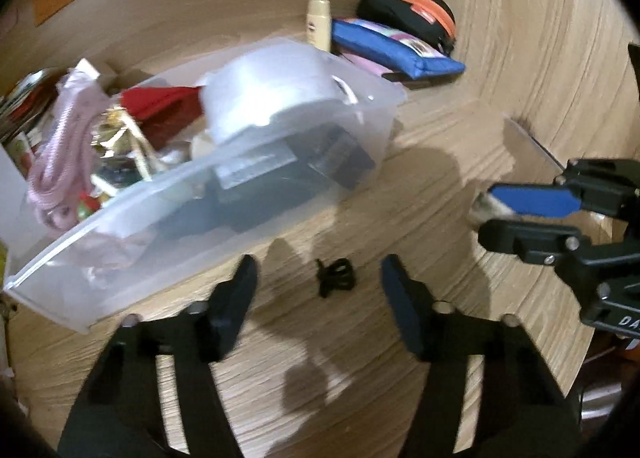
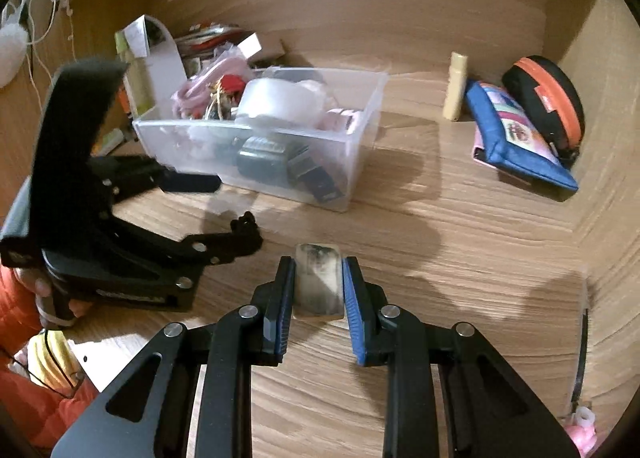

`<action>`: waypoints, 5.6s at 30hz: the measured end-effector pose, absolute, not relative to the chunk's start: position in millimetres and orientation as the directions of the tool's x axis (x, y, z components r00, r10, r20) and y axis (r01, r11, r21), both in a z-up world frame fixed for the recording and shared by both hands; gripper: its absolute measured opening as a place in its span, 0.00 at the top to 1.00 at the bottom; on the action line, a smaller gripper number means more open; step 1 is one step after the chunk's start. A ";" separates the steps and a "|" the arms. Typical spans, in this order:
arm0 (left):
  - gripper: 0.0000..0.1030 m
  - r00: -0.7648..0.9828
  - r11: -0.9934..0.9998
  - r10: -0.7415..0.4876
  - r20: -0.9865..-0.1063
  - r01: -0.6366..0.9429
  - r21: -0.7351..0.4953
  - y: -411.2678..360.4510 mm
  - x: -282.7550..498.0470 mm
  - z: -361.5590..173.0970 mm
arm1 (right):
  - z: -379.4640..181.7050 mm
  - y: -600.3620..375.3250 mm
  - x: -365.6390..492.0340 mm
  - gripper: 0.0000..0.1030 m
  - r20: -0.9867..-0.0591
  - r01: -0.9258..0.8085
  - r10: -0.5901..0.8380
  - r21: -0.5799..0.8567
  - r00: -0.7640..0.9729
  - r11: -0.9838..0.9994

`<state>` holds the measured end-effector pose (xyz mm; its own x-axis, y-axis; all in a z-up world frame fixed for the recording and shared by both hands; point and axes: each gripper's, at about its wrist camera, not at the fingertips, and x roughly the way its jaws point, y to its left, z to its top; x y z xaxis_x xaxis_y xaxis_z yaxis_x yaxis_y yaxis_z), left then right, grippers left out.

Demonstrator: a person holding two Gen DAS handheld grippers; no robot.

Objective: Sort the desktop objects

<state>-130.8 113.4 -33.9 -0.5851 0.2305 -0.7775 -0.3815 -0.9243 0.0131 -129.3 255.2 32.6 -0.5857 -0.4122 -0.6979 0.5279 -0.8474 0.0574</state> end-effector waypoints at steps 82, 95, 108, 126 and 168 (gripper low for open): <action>0.63 -0.771 -0.973 0.232 -0.593 -0.194 -0.128 -12.3 -132.9 33.9 | 86.2 178.3 -232.2 0.48 -0.632 0.522 -0.362 -0.080 -0.685 -0.849; 0.22 -0.836 -0.986 0.167 -0.524 -0.145 -0.083 -6.2 -97.1 60.2 | 106.5 181.3 -180.3 0.13 -0.571 0.506 -0.354 -0.129 -0.741 -0.853; 0.01 -0.884 -0.996 0.061 -0.463 -0.022 -0.090 -12.6 -59.3 74.5 | 113.5 183.5 -126.8 0.02 -0.523 0.497 -0.384 -0.089 -0.761 -0.863; 0.01 -0.877 -0.993 -0.024 -0.480 0.075 -0.088 -8.0 -37.4 52.3 | 100.8 184.4 -88.5 0.00 -0.459 0.391 -0.312 -0.087 -0.832 -0.916; 0.01 -0.869 -0.994 -0.041 -0.493 0.083 -0.064 -15.7 -36.1 47.4 | 97.7 184.6 -82.0 0.00 -0.473 0.390 -0.295 -0.115 -0.830 -0.913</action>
